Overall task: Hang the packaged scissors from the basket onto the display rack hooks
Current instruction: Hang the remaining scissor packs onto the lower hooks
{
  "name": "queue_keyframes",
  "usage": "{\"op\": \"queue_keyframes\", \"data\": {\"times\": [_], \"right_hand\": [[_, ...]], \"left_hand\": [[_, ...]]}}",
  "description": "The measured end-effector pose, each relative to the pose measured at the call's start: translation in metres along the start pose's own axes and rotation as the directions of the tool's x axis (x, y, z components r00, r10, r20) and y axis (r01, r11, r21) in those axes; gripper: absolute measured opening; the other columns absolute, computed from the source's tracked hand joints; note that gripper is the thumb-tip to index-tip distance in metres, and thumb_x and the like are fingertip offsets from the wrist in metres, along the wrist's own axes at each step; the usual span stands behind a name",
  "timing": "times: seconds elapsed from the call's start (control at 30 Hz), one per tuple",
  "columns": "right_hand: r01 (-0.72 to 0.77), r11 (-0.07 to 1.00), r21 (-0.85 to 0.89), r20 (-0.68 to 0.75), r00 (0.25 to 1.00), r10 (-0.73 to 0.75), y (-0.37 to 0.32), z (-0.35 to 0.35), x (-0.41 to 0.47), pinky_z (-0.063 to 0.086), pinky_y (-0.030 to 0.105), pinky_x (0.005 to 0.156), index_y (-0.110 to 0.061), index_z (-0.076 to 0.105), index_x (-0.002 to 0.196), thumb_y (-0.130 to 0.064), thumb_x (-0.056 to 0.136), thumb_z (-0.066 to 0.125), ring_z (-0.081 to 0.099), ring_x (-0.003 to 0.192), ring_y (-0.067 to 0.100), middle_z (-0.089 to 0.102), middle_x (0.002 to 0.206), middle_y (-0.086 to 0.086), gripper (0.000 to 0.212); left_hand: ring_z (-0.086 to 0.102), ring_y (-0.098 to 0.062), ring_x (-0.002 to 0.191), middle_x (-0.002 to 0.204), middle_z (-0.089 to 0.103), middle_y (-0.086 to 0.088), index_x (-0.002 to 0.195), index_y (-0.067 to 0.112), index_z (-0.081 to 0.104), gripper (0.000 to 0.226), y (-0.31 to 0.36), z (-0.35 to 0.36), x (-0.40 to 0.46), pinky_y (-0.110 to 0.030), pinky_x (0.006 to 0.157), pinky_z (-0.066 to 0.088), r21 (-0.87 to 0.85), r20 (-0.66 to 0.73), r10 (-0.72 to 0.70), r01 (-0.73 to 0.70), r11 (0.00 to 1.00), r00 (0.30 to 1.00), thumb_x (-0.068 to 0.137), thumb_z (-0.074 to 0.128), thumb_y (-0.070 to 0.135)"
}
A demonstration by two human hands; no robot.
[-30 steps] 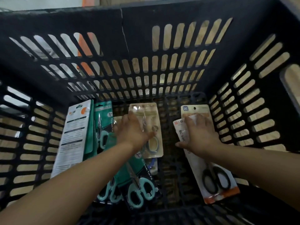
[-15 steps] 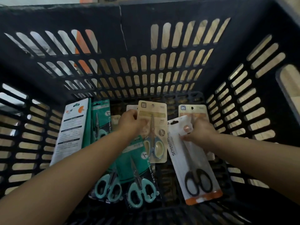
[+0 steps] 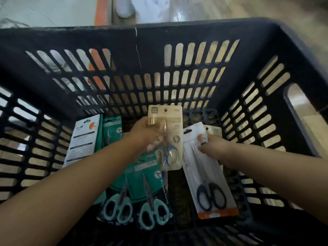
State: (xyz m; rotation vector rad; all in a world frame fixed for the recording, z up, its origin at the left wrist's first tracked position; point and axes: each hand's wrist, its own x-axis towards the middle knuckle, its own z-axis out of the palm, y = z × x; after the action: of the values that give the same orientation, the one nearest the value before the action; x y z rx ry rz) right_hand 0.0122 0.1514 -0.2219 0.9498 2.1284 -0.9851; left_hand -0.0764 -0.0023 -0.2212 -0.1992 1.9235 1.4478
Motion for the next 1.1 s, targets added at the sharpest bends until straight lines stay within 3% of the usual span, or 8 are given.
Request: {"op": "queue_keyframes", "data": {"times": [0.13, 0.3, 0.37, 0.47, 0.63, 0.8, 0.9, 1.1], "right_hand": [[0.062, 0.960, 0.274, -0.082, 0.996, -0.041, -0.016, -0.022, -0.022, 0.051, 0.036, 0.078, -0.007, 0.048, 0.129, -0.018, 0.100, 0.041, 0.059, 0.104, 0.030, 0.059, 0.114, 0.015, 0.032], [0.193, 0.867, 0.460, -0.161, 0.978, -0.133, -0.036, -0.039, -0.050, 0.050, 0.050, 0.092, -0.009, 0.058, 0.109, -0.021, 0.096, 0.050, 0.063, 0.102, 0.035, 0.065, 0.109, 0.019, 0.019], [0.287, 0.814, 0.504, -0.181, 0.957, -0.226, -0.047, -0.045, -0.061, 0.053, 0.047, 0.086, -0.013, 0.060, 0.097, -0.020, 0.096, 0.051, 0.065, 0.098, 0.033, 0.068, 0.105, 0.017, 0.012], [0.363, 0.732, 0.577, -0.216, 0.932, -0.292, -0.060, -0.053, -0.075, 0.056, 0.039, 0.074, -0.012, 0.063, 0.101, -0.023, 0.096, 0.052, 0.070, 0.086, 0.024, 0.072, 0.096, 0.010, 0.016], [0.404, 0.670, 0.623, -0.298, 0.914, -0.274, -0.059, -0.055, -0.077, 0.054, 0.043, 0.083, -0.010, 0.065, 0.105, -0.025, 0.094, 0.054, 0.069, 0.089, 0.024, 0.072, 0.097, 0.007, 0.021], [0.258, 0.725, 0.639, -0.184, 0.966, -0.182, -0.041, -0.028, -0.064, 0.057, 0.042, 0.075, -0.013, 0.062, 0.100, -0.027, 0.095, 0.053, 0.070, 0.085, 0.028, 0.072, 0.094, 0.011, 0.018], [0.191, 0.765, 0.615, -0.147, 0.981, -0.126, -0.032, -0.012, -0.044, 0.054, 0.051, 0.084, -0.015, 0.062, 0.092, -0.031, 0.093, 0.056, 0.067, 0.092, 0.033, 0.070, 0.097, 0.014, 0.017], [-0.005, 0.839, 0.543, -0.061, 0.997, 0.046, -0.004, 0.006, -0.012, 0.047, 0.050, 0.095, -0.013, 0.056, 0.119, -0.034, 0.093, 0.052, 0.058, 0.105, 0.035, 0.061, 0.116, 0.016, 0.033]], "left_hand": [[0.059, -0.017, 0.093, 0.106, 0.063, -0.004, 0.102, 0.020, 0.058, 0.013, 0.016, -0.015, -0.010, -0.028, 0.076, 0.049, 0.095, -0.052, 0.136, -0.131, 0.987, 0.989, 0.095, 0.050, 0.012], [0.063, -0.021, 0.094, 0.100, 0.066, -0.003, 0.108, 0.013, 0.060, 0.017, 0.039, -0.045, -0.032, -0.033, 0.081, 0.052, 0.055, -0.118, 0.243, -0.238, 0.970, 0.963, 0.093, 0.054, 0.017], [0.064, -0.027, 0.100, 0.105, 0.069, -0.008, 0.110, 0.012, 0.062, 0.025, 0.046, -0.059, -0.043, -0.047, 0.091, 0.051, 0.037, -0.133, 0.269, -0.267, 0.963, 0.954, 0.088, 0.058, 0.022], [0.063, -0.030, 0.105, 0.113, 0.067, -0.012, 0.117, 0.009, 0.059, 0.024, 0.051, -0.075, -0.059, -0.050, 0.096, 0.048, -0.057, -0.157, 0.285, -0.296, 0.953, 0.946, 0.096, 0.052, 0.016], [0.065, -0.028, 0.098, 0.106, 0.069, -0.012, 0.099, 0.014, 0.064, 0.011, 0.044, -0.082, -0.063, -0.043, 0.092, 0.051, -0.124, -0.152, 0.256, -0.275, 0.953, 0.955, 0.094, 0.054, 0.013], [0.064, -0.029, 0.101, 0.108, 0.068, -0.013, 0.102, 0.012, 0.062, 0.012, 0.028, -0.074, -0.052, -0.045, 0.094, 0.050, -0.118, -0.131, 0.164, -0.180, 0.977, 0.978, 0.094, 0.054, 0.016], [0.064, -0.027, 0.102, 0.111, 0.068, -0.009, 0.108, 0.015, 0.063, 0.019, 0.016, -0.072, -0.042, -0.042, 0.092, 0.051, -0.066, -0.153, 0.096, -0.107, 0.992, 0.984, 0.094, 0.054, 0.024], [0.063, -0.017, 0.072, 0.088, 0.065, -0.004, 0.091, 0.018, 0.062, 0.009, -0.011, -0.062, -0.036, -0.024, 0.054, 0.051, -0.061, -0.168, -0.129, 0.120, 0.991, 0.977, 0.095, 0.054, 0.020]]}}
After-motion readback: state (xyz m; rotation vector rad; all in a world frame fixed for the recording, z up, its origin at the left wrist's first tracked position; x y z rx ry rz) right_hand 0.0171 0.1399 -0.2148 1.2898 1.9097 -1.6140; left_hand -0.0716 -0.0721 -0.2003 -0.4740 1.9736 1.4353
